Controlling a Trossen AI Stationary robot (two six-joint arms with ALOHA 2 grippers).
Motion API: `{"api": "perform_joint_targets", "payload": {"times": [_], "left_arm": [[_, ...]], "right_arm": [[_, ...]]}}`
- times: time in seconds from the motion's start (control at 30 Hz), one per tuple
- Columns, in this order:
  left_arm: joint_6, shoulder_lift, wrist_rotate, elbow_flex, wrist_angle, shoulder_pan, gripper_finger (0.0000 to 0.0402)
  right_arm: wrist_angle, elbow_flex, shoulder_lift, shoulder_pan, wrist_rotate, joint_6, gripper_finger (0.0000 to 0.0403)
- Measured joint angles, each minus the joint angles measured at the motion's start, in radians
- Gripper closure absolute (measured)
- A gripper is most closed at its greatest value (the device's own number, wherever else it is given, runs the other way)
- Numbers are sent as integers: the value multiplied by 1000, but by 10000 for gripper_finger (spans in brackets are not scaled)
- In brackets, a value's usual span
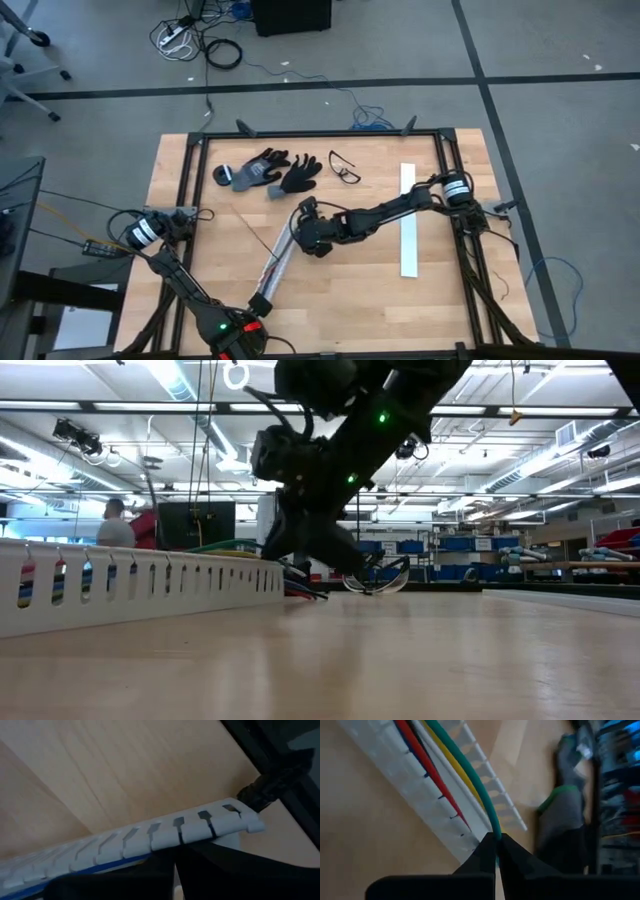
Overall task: Ziptie cables
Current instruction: Put the ziptied cables in a white cable duct
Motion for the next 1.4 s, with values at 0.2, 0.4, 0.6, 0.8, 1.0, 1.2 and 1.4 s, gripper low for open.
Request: {"api": "perform_joint_targets", "payload": {"times": [0.2, 0.4, 0.6, 0.8, 1.0, 1.2, 1.4], "left_arm": [[4, 0, -5, 0, -2, -1, 402], [8, 0, -5, 1, -3, -1, 402], [9, 0, -5, 1, -2, -1, 402], [10, 0, -4, 2, -7, -1, 401], [10, 0, 0, 2, -31, -5, 402], [95, 0, 4, 2, -100, -24, 401], [195, 0, 13, 2, -140, -43, 401]], "right_arm": [[29, -3, -3, 0, 17, -28, 402], [47, 11, -9, -18, -57, -54, 403], [68, 26, 9, -24, -74, -58, 403], [139, 44, 10, -24, -61, -71, 403], [147, 50, 10, -34, -84, -126, 403], [151, 52, 21, -35, -188, -153, 403], [145, 56, 75, -38, -208, -181, 403]]}}
